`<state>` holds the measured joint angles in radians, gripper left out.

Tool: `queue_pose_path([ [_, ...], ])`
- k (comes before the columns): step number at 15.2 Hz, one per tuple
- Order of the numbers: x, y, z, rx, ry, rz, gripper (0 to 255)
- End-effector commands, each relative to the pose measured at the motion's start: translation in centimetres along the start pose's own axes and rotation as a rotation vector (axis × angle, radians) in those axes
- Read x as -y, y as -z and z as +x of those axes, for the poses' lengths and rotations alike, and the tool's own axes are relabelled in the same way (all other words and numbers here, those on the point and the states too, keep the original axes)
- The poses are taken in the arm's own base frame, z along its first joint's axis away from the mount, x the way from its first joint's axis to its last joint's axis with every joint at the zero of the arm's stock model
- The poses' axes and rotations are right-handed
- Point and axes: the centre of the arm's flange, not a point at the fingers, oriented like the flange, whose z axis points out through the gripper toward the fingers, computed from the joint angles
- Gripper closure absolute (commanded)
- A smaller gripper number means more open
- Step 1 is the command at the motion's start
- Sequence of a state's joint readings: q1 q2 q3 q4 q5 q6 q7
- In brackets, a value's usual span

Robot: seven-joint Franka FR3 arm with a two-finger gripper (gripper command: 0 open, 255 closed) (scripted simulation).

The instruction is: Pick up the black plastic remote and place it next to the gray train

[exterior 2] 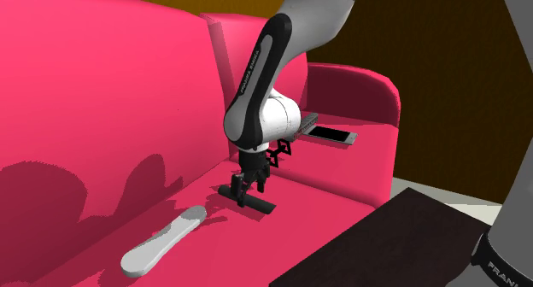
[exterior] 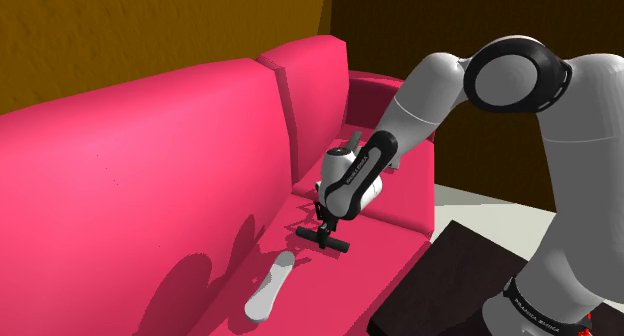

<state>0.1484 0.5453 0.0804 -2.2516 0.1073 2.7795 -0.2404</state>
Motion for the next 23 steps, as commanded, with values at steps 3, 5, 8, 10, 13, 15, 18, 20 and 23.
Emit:
queue_pose_path([
  [3, 0.0, -0.1, 0.0, 0.0, 0.0, 0.0, 0],
  [5, 0.0, -0.1, 0.0, 0.0, 0.0, 0.0, 0],
  [8, 0.0, -0.1, 0.0, 0.0, 0.0, 0.0, 255],
  [10, -0.1, 0.0, 0.0, 0.0, 0.0, 0.0, 255],
  [13, -0.1, 0.1, 0.1, 0.0, 0.0, 0.0, 255],
  [15, 0.0, 0.1, 0.1, 0.0, 0.0, 0.0, 255],
  [18, 0.1, 1.0, 0.0, 0.0, 0.0, 0.0, 255],
  [20, 0.2, 2.0, 0.0, 0.0, 0.0, 0.0, 255],
  [23, 0.3, 3.6, 0.0, 0.0, 0.0, 0.0, 255],
])
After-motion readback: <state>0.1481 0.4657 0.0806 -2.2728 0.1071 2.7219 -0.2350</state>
